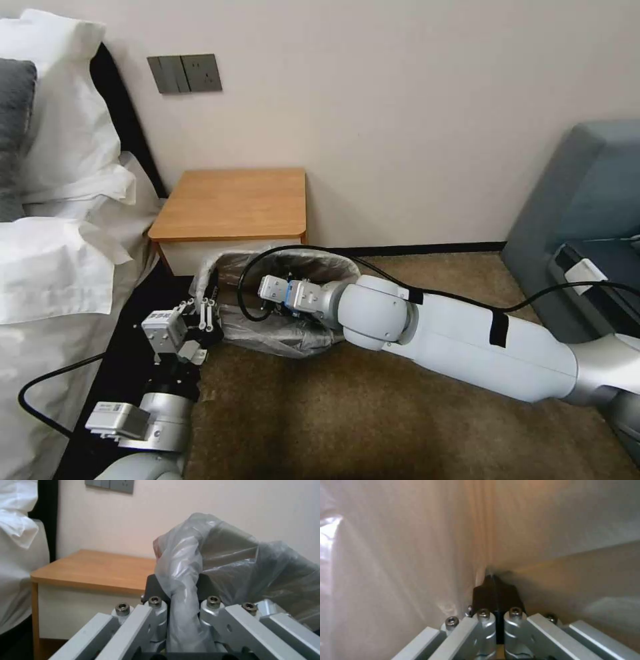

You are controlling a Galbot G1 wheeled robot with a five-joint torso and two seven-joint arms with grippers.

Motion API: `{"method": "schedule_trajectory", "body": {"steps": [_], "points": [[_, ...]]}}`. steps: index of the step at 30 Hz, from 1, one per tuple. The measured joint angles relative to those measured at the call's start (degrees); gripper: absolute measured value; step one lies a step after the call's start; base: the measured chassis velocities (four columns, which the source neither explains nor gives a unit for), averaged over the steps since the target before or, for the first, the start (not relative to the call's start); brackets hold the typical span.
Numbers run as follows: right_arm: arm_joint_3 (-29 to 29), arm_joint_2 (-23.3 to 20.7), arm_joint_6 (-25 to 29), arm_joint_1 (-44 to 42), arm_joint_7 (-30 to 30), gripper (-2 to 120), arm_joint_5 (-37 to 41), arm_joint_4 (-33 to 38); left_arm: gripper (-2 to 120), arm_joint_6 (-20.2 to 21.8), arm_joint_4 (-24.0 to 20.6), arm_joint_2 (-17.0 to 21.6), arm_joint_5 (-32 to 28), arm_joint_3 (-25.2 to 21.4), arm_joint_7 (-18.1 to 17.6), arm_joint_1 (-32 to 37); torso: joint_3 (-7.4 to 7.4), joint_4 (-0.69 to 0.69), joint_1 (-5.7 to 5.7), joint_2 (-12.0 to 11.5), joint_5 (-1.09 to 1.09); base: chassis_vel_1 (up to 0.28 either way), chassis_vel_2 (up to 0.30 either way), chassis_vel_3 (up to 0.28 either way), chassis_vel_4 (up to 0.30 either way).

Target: Pick up the garbage bag from the table and place it over the trash can.

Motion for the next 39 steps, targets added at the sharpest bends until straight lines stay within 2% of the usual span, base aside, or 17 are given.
{"method": "schedule_trajectory", "body": {"steps": [9, 15, 19, 23, 25, 26, 29, 30, 32, 33, 36, 37, 39], "points": [[0.70, -1.37, 0.02, -0.23, 2.28, 0, 4.01, 0.98, 8, -0.65, 0.00, -0.34, 2.04, 0.83, 0.96, 1.01, 0.00, 0.00, 0.00, 0.00, 0.00, 0.000, 0.000, 0.000, 0.000], [1.91, -4.26, 0.02, -0.09, 6.58, 0, 14.01, 6.32, 8, -0.07, 0.80, -0.07, -1.05, -0.54, -0.64, 0.18, 0.00, 0.00, 0.00, 0.00, 0.00, 0.000, 0.000, 0.000, 0.000], [2.88, -5.23, 0.02, 0.12, 7.42, 0, 16.29, 8.13, 8, 0.09, 1.61, 0.20, -2.20, -1.04, -1.03, -0.31, 0.00, 0.00, 0.00, 0.00, 0.00, 0.000, 0.000, 0.000, 0.000], [5.20, -7.22, 0.02, 0.19, 9.08, 0, 22.11, 11.80, 8, 0.70, 2.77, 0.44, -4.25, -1.13, -1.79, -0.68, 0.00, 0.00, 0.00, 0.00, 0.00, 0.000, 0.000, 0.000, 0.000], [7.32, -8.74, 0.02, 0.05, 11.16, 0, 27.98, 14.93, 8, 1.01, 3.61, 0.51, -5.23, -1.11, -2.08, -1.05, 0.00, 0.00, 0.00, 0.00, 0.00, 0.000, 0.000, 0.000, 0.000], [7.32, -8.74, 0.02, 0.05, 11.16, 0, 27.98, 14.93, 8, 1.01, 3.61, 0.51, -5.23, -1.11, -2.08, -1.05, 0.00, 0.00, 0.00, 0.00, 0.00, 0.000, 0.000, 0.000, 0.000], [13.70, -11.87, 0.05, -2.39, 13.25, 0, 34.16, 20.47, 8, 2.27, 4.72, 0.50, -7.91, -0.92, -3.48, -1.47, 0.00, 0.01, 0.00, 0.00, -0.01, 0.000, 0.000, 0.000, 0.000], [13.70, -11.87, 0.05, -2.39, 13.25, 0, 34.16, 20.47, 8, 2.27, 4.72, 0.50, -7.91, -0.92, -3.48, -1.47, 0.00, 0.01, 0.00, 0.00, -0.01, 0.000, 0.000, 0.000, 0.000], [20.59, -15.27, 1.35, -7.36, 14.05, 0, 35.21, 23.91, 8, 3.63, 4.91, 0.54, -9.55, -0.84, -4.81, -1.32, 0.00, 0.01, 0.00, 0.00, 0.00, 0.000, 0.000, 0.000, 0.000], [20.59, -15.27, 1.35, -7.36, 14.05, 0, 35.21, 23.91, 8, 3.63, 4.91, 0.54, -9.55, -0.84, -4.81, -1.32, 0.00, 0.01, 0.00, 0.00, 0.00, 0.000, 0.000, 0.000, 0.000], [29.44, -21.45, 7.84, -18.20, 14.18, 0, 30.78, 26.07, 8, 6.36, 4.45, 0.90, -10.25, -0.51, -7.44, -0.62, -0.01, -0.01, 0.00, 0.00, 0.01, 0.000, 0.000, 0.000, 0.000], [29.44, -21.45, 7.84, -18.20, 14.18, 0, 30.78, 26.07, 8, 6.36, 4.45, 0.90, -10.25, -0.51, -7.44, -0.62, -0.01, -0.01, 0.00, 0.00, 0.01, 0.000, 0.000, 0.000, 0.000], [36.19, -24.02, 11.99, -27.37, 15.67, 0, 25.70, 26.58, 8, 8.39, 3.92, 1.03, -10.57, -0.18, -10.12, -0.01, -0.01, -0.01, -0.01, 0.01, 0.00, 0.000, 0.000, 0.000, 0.000]]}}
